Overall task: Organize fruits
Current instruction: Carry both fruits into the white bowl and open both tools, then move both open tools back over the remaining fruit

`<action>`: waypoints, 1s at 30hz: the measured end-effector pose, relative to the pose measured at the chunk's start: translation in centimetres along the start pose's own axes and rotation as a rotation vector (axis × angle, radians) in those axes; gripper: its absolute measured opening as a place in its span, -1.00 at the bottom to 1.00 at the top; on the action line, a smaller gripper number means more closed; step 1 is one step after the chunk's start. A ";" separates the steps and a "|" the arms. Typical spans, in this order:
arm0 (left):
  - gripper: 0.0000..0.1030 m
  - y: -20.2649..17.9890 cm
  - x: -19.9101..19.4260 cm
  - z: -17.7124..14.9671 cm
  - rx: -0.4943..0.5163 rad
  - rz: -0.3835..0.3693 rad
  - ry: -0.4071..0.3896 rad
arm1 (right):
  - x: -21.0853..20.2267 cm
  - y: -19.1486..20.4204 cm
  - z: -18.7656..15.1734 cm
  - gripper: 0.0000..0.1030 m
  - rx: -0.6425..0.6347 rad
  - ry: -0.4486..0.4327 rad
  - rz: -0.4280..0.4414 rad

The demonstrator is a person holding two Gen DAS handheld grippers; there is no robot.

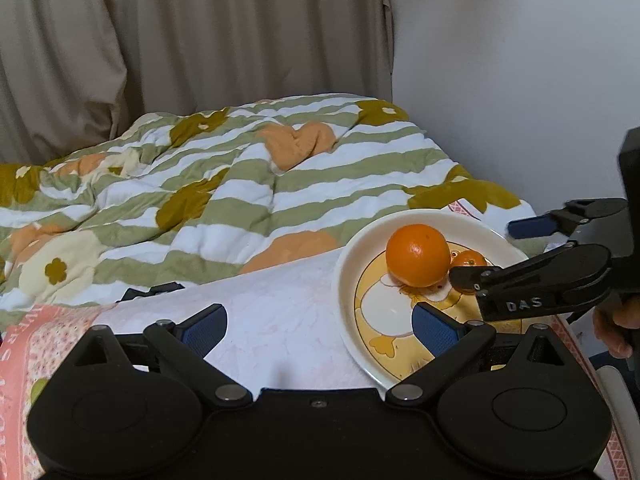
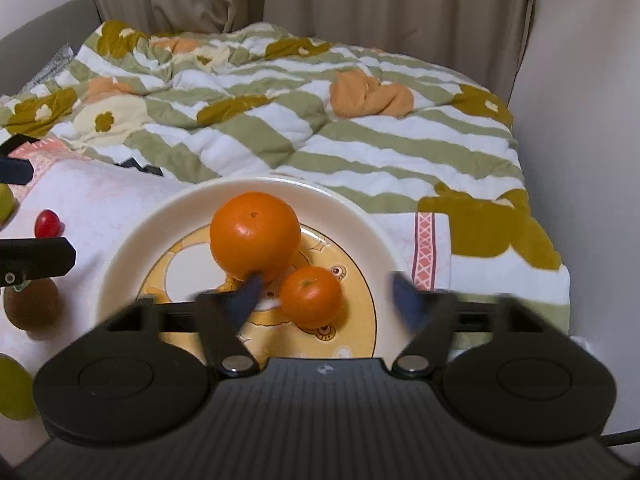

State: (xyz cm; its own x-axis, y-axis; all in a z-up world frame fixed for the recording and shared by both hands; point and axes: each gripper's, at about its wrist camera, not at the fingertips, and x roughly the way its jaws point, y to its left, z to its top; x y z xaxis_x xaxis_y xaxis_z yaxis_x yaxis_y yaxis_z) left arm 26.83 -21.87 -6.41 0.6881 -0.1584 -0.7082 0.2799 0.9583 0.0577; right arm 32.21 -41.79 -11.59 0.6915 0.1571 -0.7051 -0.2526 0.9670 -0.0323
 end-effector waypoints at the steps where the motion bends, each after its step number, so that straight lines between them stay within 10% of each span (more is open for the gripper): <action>1: 0.96 0.0 -0.2 0.0 -0.004 0.002 -0.001 | -0.4 -0.1 -0.1 1.00 0.001 -0.006 0.005; 30: 0.96 1.0 -16.4 -5.3 -0.149 0.143 -0.178 | -17.7 4.9 -1.5 1.00 0.091 -0.076 0.029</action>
State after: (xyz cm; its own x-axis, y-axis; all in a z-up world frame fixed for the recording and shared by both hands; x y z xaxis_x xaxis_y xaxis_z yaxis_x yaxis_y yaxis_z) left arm 12.31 -17.04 1.56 0.8242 -0.0459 -0.5645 0.0790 0.9963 0.0344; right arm 17.68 -40.19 -0.31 0.7347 0.1967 -0.6493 -0.2135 0.9754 0.0540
